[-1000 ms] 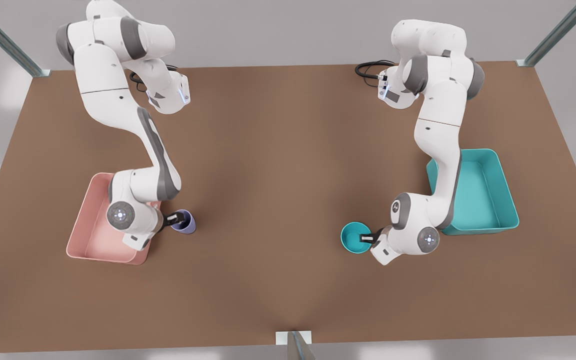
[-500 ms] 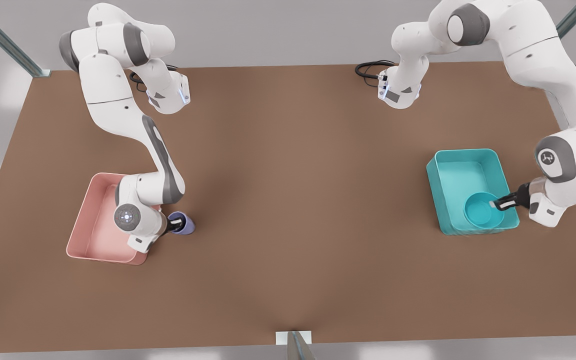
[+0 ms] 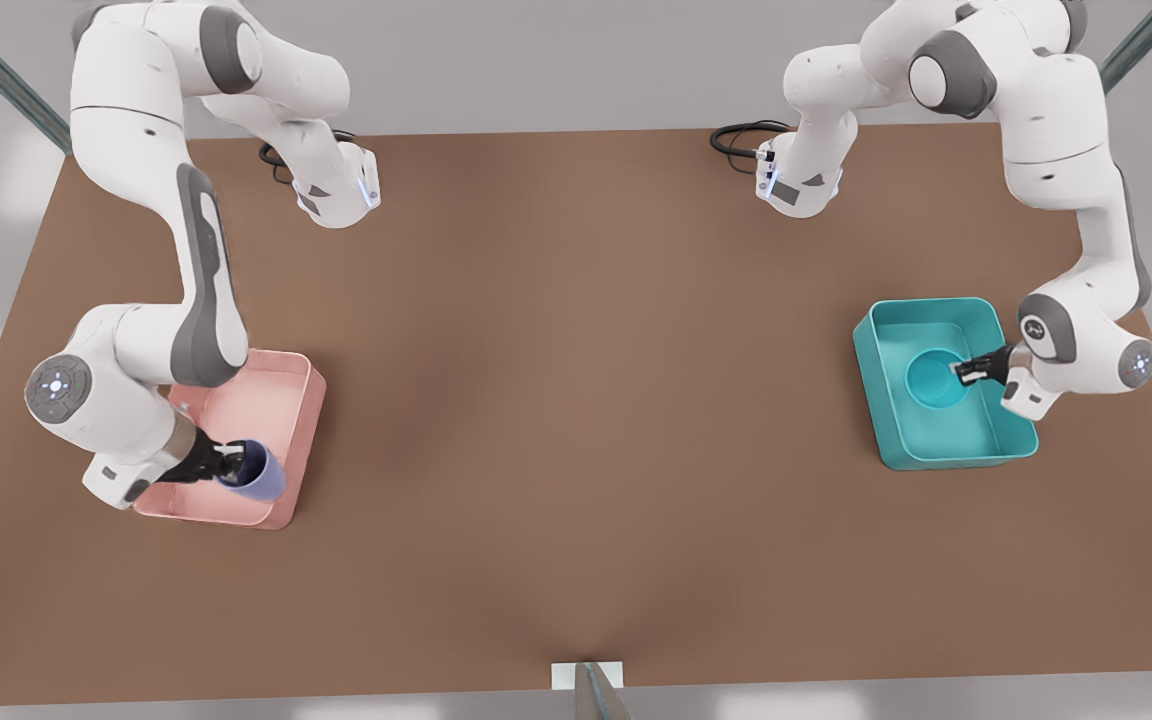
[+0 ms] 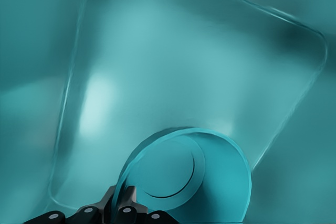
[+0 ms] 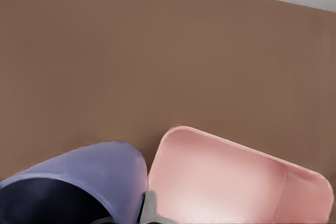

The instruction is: Put the bowls and cups in different boxes

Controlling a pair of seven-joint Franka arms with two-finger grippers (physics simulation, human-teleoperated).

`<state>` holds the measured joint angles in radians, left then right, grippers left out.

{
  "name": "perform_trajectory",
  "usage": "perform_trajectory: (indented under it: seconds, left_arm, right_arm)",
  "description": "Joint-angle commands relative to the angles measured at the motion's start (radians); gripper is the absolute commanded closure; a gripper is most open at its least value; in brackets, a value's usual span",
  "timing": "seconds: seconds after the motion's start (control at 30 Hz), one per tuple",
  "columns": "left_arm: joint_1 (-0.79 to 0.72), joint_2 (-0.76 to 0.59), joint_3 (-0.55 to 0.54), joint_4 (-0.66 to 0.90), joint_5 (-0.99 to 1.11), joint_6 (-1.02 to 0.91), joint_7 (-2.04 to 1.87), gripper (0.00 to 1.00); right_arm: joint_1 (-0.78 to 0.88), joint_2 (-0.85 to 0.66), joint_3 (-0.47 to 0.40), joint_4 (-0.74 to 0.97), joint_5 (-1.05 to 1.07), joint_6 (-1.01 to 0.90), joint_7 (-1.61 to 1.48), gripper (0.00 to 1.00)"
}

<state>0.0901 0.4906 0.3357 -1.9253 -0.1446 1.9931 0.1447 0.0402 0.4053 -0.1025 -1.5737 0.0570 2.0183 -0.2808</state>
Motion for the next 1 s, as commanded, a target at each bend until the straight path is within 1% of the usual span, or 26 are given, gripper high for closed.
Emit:
perform_trajectory:
  seconds: [0.0, 0.03, 0.07, 0.13, 0.17, 0.2, 0.23, 0.27, 0.3, 0.33, 0.37, 0.43, 0.47, 0.5, 0.53, 0.57, 0.73, 0.83, 0.9, 0.97]
  left_arm:
    - [0.0, 0.006, 0.0, 0.0, -0.001, 0.09, 0.147, 0.56]
    - [0.0, 0.006, -0.001, 0.0, -0.001, 0.088, 0.147, 0.15]
    - [0.0, 0.005, -0.001, 0.002, -0.001, 0.085, 0.147, 0.0]
    - [0.007, -0.024, -0.003, 0.02, 0.003, 0.049, 0.148, 0.0]
    - [0.007, -0.062, -0.003, 0.096, 0.022, -0.11, 0.142, 0.0]
    - [-0.003, -0.105, -0.007, 0.229, 0.138, -0.304, 0.086, 0.0]
    - [-0.024, -0.159, -0.037, 0.321, 0.16, -0.439, 0.066, 0.0]
    - [-0.075, -0.239, -0.078, 0.362, 0.161, -0.491, 0.027, 0.0]
    - [-0.144, -0.296, -0.116, 0.408, 0.163, -0.501, -0.056, 0.0]
    - [-0.19, -0.284, -0.124, 0.526, 0.157, -0.611, -0.066, 0.0]
    - [-0.191, -0.257, -0.152, 0.606, 0.157, -0.671, -0.066, 0.0]
    - [-0.193, -0.257, -0.152, 0.62, 0.155, -0.668, -0.066, 0.0]
    - [-0.19, -0.262, -0.185, 0.621, 0.155, -0.677, -0.066, 0.0]
    - [-0.19, -0.264, -0.187, 0.621, 0.154, -0.691, -0.06, 0.0]
    - [-0.191, -0.265, -0.193, 0.621, 0.154, -0.705, -0.06, 0.0]
    - [-0.185, -0.268, -0.222, 0.621, 0.155, -0.717, -0.063, 0.0]
    - [-0.187, -0.271, -0.222, 0.618, 0.151, -0.715, -0.063, 0.0]
    - [-0.182, -0.271, -0.236, 0.617, 0.151, -0.711, -0.063, 0.0]
    - [-0.182, -0.27, -0.236, 0.614, 0.151, -0.709, -0.063, 0.0]
    - [-0.182, -0.27, -0.234, 0.614, 0.151, -0.721, -0.063, 0.0]
  right_arm:
    - [-0.022, -0.003, -0.052, 0.004, -0.022, -0.109, -0.411, 0.79]
    - [-0.052, -0.002, -0.075, 0.004, -0.013, -0.11, -0.468, 0.79]
    - [-0.088, 0.006, -0.075, 0.004, -0.013, -0.11, -0.492, 0.79]
    - [-0.1, 0.084, -0.077, 0.003, -0.013, -0.098, -0.488, 0.79]
    - [-0.097, 0.13, -0.075, 0.006, -0.006, -0.084, -0.482, 0.79]
    - [-0.097, 0.17, -0.075, 0.006, 0.012, -0.049, -0.482, 0.79]
    - [-0.094, 0.197, -0.072, 0.006, 0.026, -0.023, -0.482, 0.79]
    - [-0.089, 0.221, -0.069, 0.004, 0.037, 0.008, -0.482, 0.79]
    - [-0.089, 0.233, -0.068, 0.004, 0.038, 0.031, -0.482, 0.79]
    - [-0.088, 0.25, -0.065, 0.004, 0.044, 0.062, -0.482, 0.79]
    - [-0.086, 0.259, -0.063, 0.004, 0.044, 0.074, -0.48, 0.79]
    - [-0.08, 0.265, -0.063, 0.004, 0.046, 0.089, -0.48, 0.79]
    - [-0.075, 0.265, -0.063, 0.004, 0.046, 0.091, -0.479, 0.04]
    - [-0.074, 0.265, -0.063, 0.004, 0.044, 0.089, -0.48, 0.0]
    - [-0.074, 0.264, -0.063, 0.004, 0.044, 0.089, -0.48, 0.0]
    - [-0.072, 0.264, -0.063, 0.004, 0.044, 0.089, -0.48, 0.0]
    - [-0.072, 0.241, -0.059, -0.003, 0.044, 0.069, -0.485, 0.0]
    - [-0.072, 0.213, -0.057, -0.005, 0.044, 0.023, -0.486, 0.0]
    - [-0.072, 0.159, -0.057, 0.003, 0.043, -0.068, -0.489, 0.0]
    - [-0.062, 0.118, -0.052, 0.026, 0.044, -0.118, -0.483, 0.0]
